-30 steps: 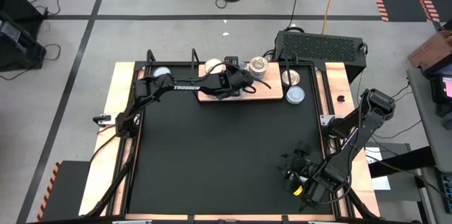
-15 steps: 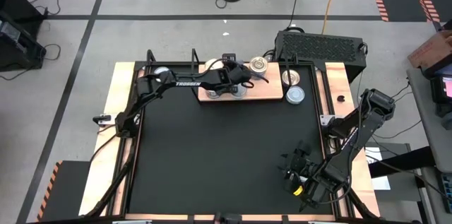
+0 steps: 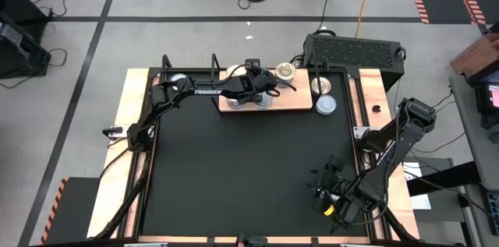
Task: Stack canned seafood by type on shelf
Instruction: Stack the bottom center green tuna can on top of the green tuna can on the shelf
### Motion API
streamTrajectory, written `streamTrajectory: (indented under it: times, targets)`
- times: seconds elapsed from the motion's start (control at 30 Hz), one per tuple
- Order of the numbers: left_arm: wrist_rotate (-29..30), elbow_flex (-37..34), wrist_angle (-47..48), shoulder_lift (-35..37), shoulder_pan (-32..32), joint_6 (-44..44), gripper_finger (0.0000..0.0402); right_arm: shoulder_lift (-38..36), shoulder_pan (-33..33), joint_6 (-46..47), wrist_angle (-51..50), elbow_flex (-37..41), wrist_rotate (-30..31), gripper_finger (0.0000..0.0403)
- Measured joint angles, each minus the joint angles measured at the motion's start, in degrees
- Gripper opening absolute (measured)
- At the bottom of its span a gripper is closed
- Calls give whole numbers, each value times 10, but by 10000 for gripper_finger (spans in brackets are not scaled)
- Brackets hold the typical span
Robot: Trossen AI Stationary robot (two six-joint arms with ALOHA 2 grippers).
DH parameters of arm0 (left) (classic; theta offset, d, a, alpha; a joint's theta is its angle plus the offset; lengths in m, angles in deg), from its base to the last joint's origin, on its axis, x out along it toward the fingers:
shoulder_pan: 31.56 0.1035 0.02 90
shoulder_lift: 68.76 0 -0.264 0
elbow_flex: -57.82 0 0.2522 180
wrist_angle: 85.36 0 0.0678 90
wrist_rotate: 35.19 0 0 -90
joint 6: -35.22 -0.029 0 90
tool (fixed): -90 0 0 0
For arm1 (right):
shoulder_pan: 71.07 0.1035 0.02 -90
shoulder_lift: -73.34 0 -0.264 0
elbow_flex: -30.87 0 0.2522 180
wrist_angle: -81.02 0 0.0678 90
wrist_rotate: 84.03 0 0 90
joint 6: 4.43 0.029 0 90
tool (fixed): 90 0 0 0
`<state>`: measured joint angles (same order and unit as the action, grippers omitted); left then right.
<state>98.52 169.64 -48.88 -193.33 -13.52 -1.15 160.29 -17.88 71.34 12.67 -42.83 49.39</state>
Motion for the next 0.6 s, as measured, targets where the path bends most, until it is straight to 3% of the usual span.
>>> streamTrajectory:
  times: [0.6]
  targets:
    - [0,0,3,0,-9,0,156,0,0,0,2,0,-3,212]
